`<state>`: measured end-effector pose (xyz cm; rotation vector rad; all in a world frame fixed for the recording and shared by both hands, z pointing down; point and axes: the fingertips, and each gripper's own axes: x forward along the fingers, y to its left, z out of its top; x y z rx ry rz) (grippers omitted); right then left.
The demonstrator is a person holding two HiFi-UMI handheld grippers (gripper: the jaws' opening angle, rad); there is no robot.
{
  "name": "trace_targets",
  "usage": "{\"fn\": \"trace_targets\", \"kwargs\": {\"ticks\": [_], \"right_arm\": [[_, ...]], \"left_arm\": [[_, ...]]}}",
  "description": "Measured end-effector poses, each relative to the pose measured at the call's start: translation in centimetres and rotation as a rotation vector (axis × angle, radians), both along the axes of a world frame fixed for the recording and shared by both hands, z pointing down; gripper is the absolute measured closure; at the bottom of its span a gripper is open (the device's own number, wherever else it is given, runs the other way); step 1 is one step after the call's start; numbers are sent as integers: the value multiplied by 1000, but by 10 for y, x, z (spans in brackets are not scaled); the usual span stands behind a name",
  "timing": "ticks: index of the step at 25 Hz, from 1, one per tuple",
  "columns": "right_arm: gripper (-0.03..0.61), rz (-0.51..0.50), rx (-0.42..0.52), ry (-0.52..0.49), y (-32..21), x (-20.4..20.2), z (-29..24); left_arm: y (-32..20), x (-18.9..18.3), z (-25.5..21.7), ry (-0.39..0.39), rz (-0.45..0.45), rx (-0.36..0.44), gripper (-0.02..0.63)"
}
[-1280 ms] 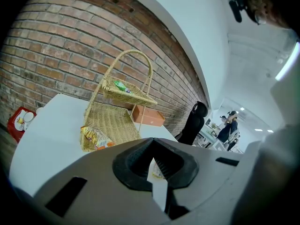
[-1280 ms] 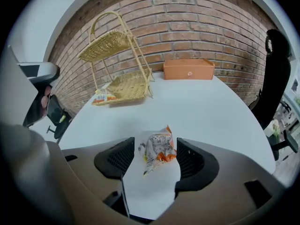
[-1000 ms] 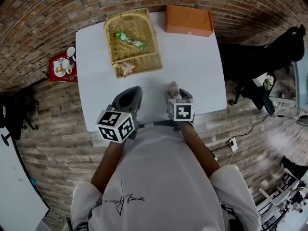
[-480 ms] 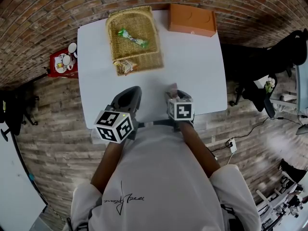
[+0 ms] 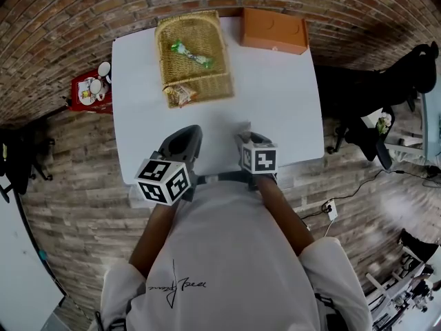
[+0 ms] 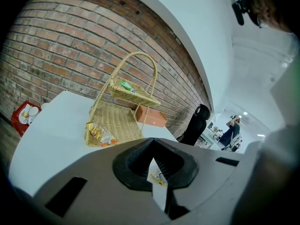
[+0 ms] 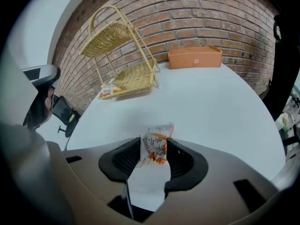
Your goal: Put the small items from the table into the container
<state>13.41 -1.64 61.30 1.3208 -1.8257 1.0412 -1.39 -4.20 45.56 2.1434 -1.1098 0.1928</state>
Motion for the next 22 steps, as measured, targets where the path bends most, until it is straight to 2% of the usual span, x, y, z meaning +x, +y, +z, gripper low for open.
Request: {"fn": "trace_targets", "kwargs": {"ticks": [10, 22], "right_arm": [[416, 23, 17, -33, 5, -3, -7], [417, 22, 49, -53, 6, -8, -17]], "left_arm": [[5, 1, -1, 9, 19, 8, 604], [8, 1, 2, -1, 33, 10, 604]]}}
